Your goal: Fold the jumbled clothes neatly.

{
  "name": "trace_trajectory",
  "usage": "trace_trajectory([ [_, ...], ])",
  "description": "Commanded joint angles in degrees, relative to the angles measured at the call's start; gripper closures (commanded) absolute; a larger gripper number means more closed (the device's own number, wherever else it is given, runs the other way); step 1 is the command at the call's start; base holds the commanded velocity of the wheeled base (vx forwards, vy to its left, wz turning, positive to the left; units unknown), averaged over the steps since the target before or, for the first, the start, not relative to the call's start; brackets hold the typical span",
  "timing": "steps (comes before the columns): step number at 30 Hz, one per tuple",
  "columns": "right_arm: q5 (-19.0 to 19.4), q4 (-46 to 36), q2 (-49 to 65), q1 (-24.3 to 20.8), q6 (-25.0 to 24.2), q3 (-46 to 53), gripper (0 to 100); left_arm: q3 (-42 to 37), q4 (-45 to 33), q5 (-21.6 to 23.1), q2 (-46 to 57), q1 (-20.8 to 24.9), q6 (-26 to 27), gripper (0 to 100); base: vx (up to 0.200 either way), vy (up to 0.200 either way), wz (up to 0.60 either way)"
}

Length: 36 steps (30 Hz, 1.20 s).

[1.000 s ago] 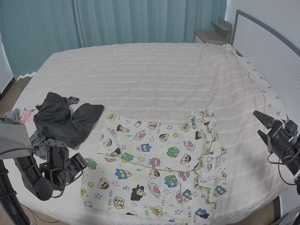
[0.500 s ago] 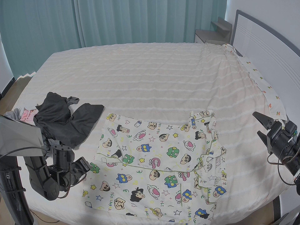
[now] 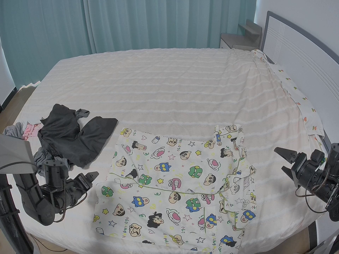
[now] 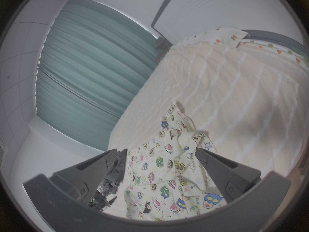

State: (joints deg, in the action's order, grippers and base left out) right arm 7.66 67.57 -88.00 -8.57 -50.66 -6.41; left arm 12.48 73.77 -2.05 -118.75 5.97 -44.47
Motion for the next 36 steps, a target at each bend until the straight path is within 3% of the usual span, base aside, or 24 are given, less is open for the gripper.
trace_trajectory([
  [1, 6.3, 0.4, -11.9, 5.1, 2.8, 0.8, 0, -7.4, 0.0, 8.6, 13.3, -5.8, -2.5, 0, 0.000, 0.000, 0.00],
  [2, 10.6, 0.4, -15.4, 6.9, 5.8, 0.6, 0, -10.6, -0.4, 13.8, 18.6, -7.1, -4.7, 0, 0.000, 0.000, 0.00],
  [4, 13.5, 0.4, -19.1, 8.4, 9.4, 0.1, 0, -12.2, -1.3, 16.8, 21.9, -7.3, -6.3, 0, 0.000, 0.000, 0.00],
  [6, 17.6, 0.5, -25.7, 11.4, 15.8, -1.4, 0, -12.0, -7.1, 20.3, 25.5, -7.6, -9.8, 0, 0.000, 0.000, 0.00],
  [7, 17.6, 0.5, -25.7, 11.4, 15.8, -1.4, 0, -12.0, -7.1, 20.3, 25.5, -7.6, -9.8, 0, 0.000, 0.000, 0.00],
  [9, 23.5, 0.5, -33.8, 13.6, 22.4, -4.3, 0, -12.1, -9.6, 32.4, 27.3, -10.3, -10.2, 0, 0.000, 0.000, 0.00],
  [10, 23.5, 0.5, -33.8, 13.6, 22.4, -4.3, 0, -12.1, -9.6, 32.4, 27.3, -10.3, -10.2, 0, 0.000, 0.000, 0.00],
  [11, 25.1, 1.2, -37.5, 13.8, 24.0, -6.7, 0, -12.1, -9.7, 40.4, 29.1, -13.6, -10.5, 0, 0.000, 0.000, 0.00],
  [14, 24.7, 1.9, -41.8, 13.1, 23.9, -11.2, 0, -12.1, -11.7, 46.7, 30.1, -15.7, -10.5, 0, 0.000, 0.000, 0.00],
  [20, 24.0, 0.4, -45.5, 12.8, 24.1, -19.3, 0, -12.2, -16.7, 49.5, 30.5, -16.3, -10.5, 0, 0.000, 0.000, 0.00],
  [26, 26.8, 0.5, -45.8, 12.8, 24.2, -19.6, 0, -12.2, -19.6, 50.0, 31.6, -16.5, -10.5, 0, 0.000, 0.000, 0.00],
  [36, 27.1, 1.1, -47.6, 12.6, 24.9, -19.7, 0, -12.2, -19.6, 49.9, 31.0, -16.9, -10.5, 0, 0.000, 0.000, 0.00],
])
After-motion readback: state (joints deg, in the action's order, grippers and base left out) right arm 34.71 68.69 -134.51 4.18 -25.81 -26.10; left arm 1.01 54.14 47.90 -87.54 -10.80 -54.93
